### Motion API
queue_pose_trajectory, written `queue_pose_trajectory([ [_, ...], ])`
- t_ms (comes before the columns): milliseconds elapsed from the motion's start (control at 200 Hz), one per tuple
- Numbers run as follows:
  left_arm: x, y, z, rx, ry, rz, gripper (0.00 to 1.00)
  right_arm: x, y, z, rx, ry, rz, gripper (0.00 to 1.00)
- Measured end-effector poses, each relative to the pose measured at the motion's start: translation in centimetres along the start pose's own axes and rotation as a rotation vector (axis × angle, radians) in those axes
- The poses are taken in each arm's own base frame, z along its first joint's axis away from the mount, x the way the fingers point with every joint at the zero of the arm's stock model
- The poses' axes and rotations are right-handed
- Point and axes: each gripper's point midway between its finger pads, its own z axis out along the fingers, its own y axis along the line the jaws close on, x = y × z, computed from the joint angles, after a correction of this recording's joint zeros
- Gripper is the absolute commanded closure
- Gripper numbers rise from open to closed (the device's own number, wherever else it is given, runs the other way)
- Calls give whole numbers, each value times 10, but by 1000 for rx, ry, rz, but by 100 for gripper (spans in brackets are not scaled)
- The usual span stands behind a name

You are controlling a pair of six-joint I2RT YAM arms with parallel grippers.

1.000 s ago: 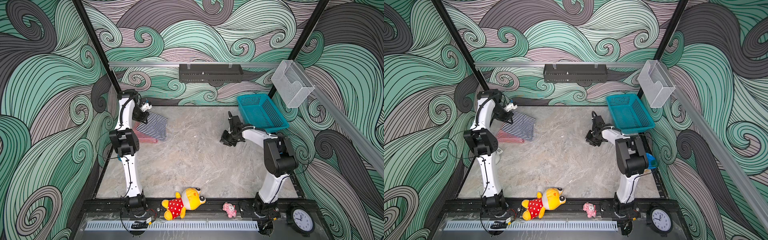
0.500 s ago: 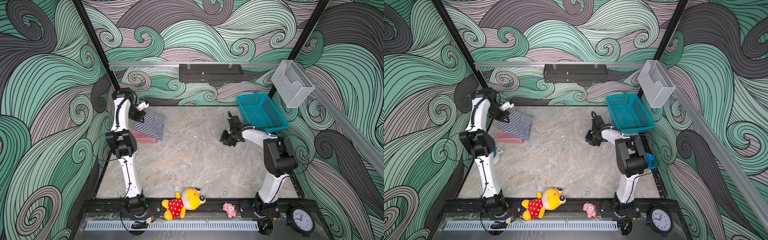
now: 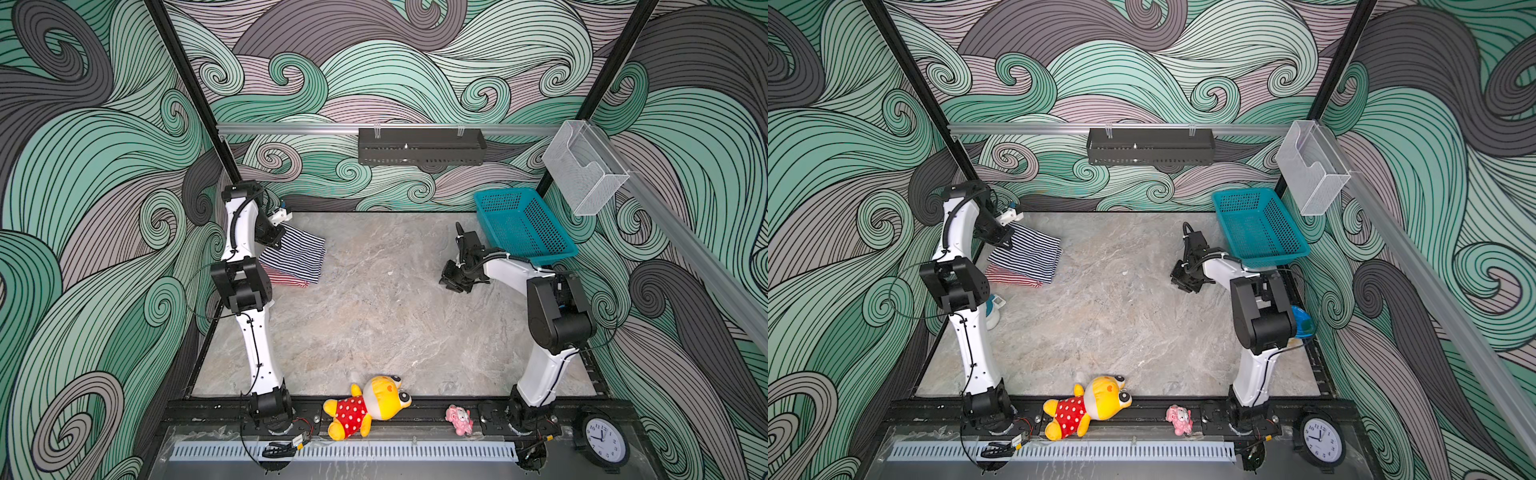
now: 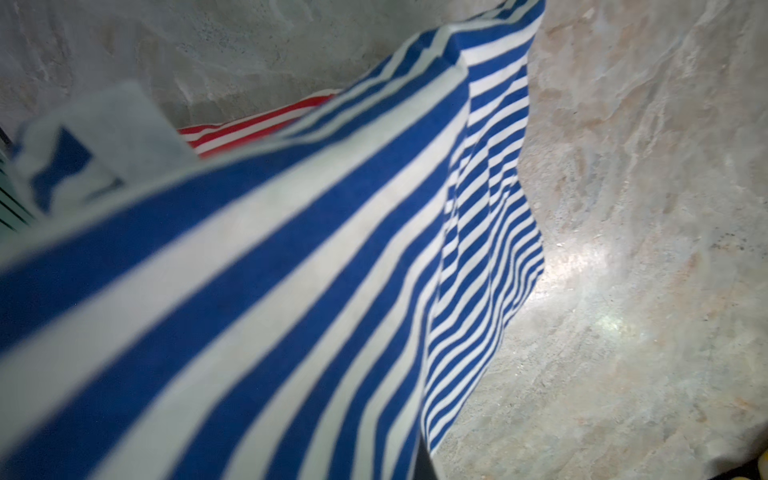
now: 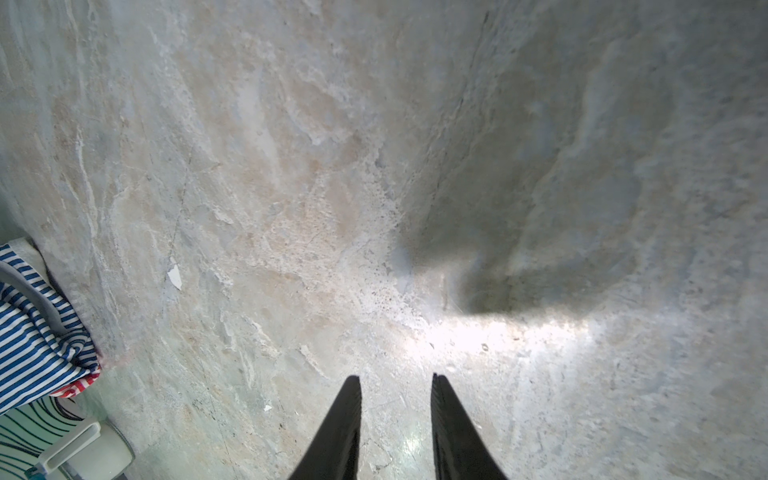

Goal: Fold and stack the tank tops

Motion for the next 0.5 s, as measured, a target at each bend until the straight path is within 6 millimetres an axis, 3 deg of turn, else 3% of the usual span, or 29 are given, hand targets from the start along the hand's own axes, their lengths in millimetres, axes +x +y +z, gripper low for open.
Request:
queue_pose_trajectory([
  [115, 1, 10, 14, -26, 30, -4, 100, 1, -1, 0, 1, 2, 1, 69],
  [255, 2, 20, 18, -74, 45, -7, 98, 2, -3, 1, 6, 6, 2, 69],
  [500, 3, 36, 26, -144, 71, -25, 83, 2, -2, 2, 5, 6, 2, 69],
])
